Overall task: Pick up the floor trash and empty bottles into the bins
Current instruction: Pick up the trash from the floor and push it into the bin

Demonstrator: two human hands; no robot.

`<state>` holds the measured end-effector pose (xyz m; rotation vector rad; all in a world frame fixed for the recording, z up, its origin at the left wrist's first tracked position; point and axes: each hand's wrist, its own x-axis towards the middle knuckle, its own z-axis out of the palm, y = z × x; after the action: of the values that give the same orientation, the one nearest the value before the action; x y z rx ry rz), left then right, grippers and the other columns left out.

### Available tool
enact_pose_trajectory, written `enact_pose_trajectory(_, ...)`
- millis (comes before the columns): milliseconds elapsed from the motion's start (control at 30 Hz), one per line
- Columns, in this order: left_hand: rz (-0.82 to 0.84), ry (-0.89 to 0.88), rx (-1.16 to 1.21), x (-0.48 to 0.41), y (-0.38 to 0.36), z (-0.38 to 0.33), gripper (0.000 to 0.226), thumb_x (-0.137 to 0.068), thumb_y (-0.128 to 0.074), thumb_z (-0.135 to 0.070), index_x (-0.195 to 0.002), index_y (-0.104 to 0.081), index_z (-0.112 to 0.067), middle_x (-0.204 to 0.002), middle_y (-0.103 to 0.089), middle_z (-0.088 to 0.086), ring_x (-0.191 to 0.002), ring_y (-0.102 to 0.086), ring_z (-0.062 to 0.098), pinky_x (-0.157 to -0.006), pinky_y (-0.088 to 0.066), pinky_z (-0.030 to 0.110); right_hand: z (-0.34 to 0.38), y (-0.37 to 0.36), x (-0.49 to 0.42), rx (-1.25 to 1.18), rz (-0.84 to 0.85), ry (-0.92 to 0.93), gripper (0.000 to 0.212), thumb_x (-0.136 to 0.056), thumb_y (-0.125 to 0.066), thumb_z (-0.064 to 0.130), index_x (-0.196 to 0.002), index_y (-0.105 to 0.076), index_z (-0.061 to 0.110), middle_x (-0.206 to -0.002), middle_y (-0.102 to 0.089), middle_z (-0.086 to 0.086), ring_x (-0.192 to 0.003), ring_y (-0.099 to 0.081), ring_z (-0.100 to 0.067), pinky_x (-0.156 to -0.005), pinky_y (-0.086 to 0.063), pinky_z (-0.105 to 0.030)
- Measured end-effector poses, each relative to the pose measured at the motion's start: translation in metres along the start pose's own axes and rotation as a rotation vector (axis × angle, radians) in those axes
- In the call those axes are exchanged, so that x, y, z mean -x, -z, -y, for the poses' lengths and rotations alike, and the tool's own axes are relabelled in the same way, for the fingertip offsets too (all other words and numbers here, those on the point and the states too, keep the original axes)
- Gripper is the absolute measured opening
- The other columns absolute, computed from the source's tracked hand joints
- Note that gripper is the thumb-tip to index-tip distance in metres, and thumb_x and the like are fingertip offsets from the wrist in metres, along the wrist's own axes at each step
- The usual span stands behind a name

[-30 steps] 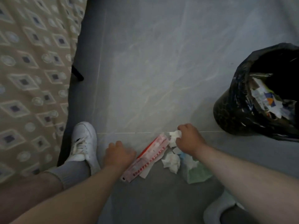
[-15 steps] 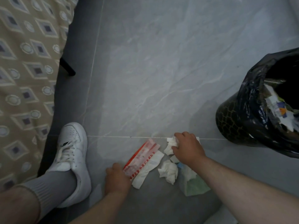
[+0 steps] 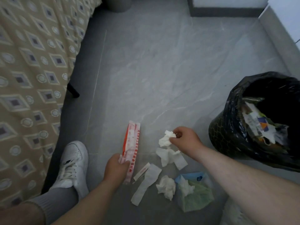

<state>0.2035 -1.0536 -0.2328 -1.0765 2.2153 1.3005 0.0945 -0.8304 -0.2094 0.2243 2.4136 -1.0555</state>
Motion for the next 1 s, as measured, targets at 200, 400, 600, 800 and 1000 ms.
enact_pose_trajectory(200,-0.008,-0.213,0.166,0.031,0.012,-0.114,0.005,-0.087,-0.058,-0.008,-0.083,-0.056,-0.01,-0.08,-0.065,0.008,-0.067,-0.063,0.02,-0.051,-0.048,0.027,0.066,0.097,0.02,-0.133,-0.047,0.114,0.014,-0.074,-0.071,0.01,-0.08,-0.064,0.021,-0.074,-0.067,-0.003,-0.064,-0.062,-0.021,-0.073,-0.056,-0.045)
enact_pose_trajectory(400,0.124,-0.363,0.338,0.1,-0.013,-0.225,0.004,-0.089,-0.055,-0.008,-0.086,-0.056,-0.011,-0.08,-0.068,0.007,-0.062,-0.067,0.018,-0.045,-0.048,0.025,0.089,0.22,0.078,-0.26,-0.187,0.202,0.012,-0.078,-0.071,0.011,-0.09,-0.069,0.012,-0.084,-0.072,-0.013,-0.067,-0.061,-0.017,-0.068,-0.052,-0.035)
enact_pose_trajectory(600,0.314,-0.387,0.353,0.161,-0.094,-0.294,0.015,-0.086,-0.047,0.0,-0.095,-0.057,-0.006,-0.086,-0.071,0.013,-0.074,-0.072,0.028,-0.048,-0.054,0.027,0.012,0.3,0.103,-0.451,-0.451,0.046,0.006,-0.083,-0.067,0.015,-0.089,-0.068,0.018,-0.081,-0.069,-0.004,-0.07,-0.062,-0.014,-0.073,-0.056,-0.034)
enact_pose_trajectory(800,0.353,-0.289,0.169,0.177,-0.184,-0.312,0.013,-0.09,-0.04,-0.001,-0.094,-0.051,-0.007,-0.089,-0.062,0.012,-0.079,-0.064,0.025,-0.06,-0.057,0.037,-0.049,0.319,0.091,-0.595,-0.507,-0.083,0.007,-0.082,-0.066,0.013,-0.088,-0.065,0.016,-0.08,-0.065,-0.008,-0.068,-0.058,-0.017,-0.069,-0.053,-0.034)
enact_pose_trajectory(1000,0.359,-0.253,-0.172,0.179,-0.223,-0.307,0.017,-0.091,-0.043,-0.009,-0.107,-0.045,-0.005,-0.094,-0.053,0.01,-0.083,-0.054,0.023,-0.067,-0.048,0.032,-0.071,0.314,0.079,-0.542,-0.508,-0.185,0.021,-0.062,-0.062,0.02,-0.076,-0.064,0.005,-0.064,-0.057,-0.007,-0.06,-0.052,-0.02,-0.061,-0.043,-0.035)
